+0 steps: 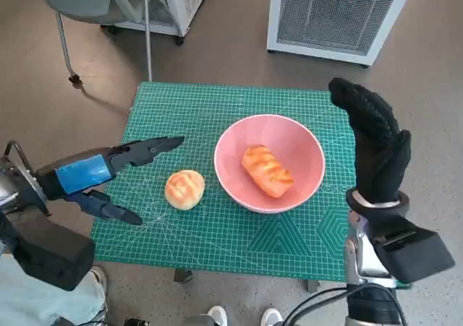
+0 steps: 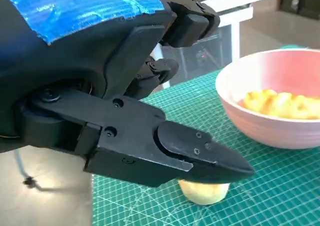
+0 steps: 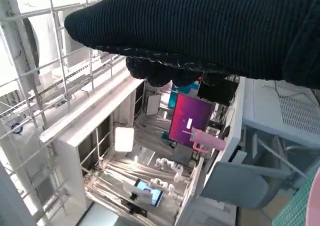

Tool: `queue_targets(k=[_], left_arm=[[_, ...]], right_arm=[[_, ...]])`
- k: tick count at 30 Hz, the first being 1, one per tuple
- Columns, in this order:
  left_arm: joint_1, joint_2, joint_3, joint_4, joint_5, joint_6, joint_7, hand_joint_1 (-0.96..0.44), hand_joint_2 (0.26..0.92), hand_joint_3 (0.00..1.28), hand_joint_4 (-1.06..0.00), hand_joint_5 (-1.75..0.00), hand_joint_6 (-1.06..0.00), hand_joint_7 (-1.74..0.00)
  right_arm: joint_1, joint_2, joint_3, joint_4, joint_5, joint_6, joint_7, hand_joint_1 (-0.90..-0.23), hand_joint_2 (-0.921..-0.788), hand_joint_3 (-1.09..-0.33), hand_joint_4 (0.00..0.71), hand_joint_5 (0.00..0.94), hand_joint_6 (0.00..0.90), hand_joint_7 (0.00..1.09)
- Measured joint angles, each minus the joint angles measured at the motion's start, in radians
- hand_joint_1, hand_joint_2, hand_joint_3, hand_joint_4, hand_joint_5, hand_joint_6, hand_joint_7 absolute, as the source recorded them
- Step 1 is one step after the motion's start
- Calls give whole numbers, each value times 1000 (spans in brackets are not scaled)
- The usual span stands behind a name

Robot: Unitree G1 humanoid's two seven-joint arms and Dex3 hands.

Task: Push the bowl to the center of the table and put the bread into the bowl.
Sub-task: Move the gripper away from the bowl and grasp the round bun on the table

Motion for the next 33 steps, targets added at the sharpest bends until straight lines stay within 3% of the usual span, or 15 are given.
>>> queue_targets(k=[2, 5, 9, 18, 33], left_arm=[[0, -3, -9, 0, 0, 6, -3, -593, 736, 17, 1, 1, -24, -12], [-2, -10, -25, 3, -4, 13, -9, -393, 720, 13, 1, 1, -50, -25], [-14, -24, -51, 29, -3, 12, -10, -281, 716, 10, 1, 1, -76, -37], [-50, -60, -106, 115, 42, 6, 12, -292, 716, 7, 1, 1, -92, -42], [-137, -141, -209, 254, 125, 44, 19, -173, 716, 4, 1, 1, -113, -48]], right_arm=[[0, -1, 0, 0, 2, 3, 4, -416, -921, -671, 343, 12, -1, 765], [0, -2, 0, 0, 3, 7, 9, -416, -921, -673, 343, 12, -1, 765], [0, -7, 0, -2, 3, 12, 15, -415, -921, -675, 342, 13, -1, 765], [5, -13, -5, -22, 4, 21, 17, -412, -921, -681, 340, 12, -1, 764], [24, -15, -10, -45, 2, 29, 17, -412, -921, -684, 340, 14, -1, 765]])
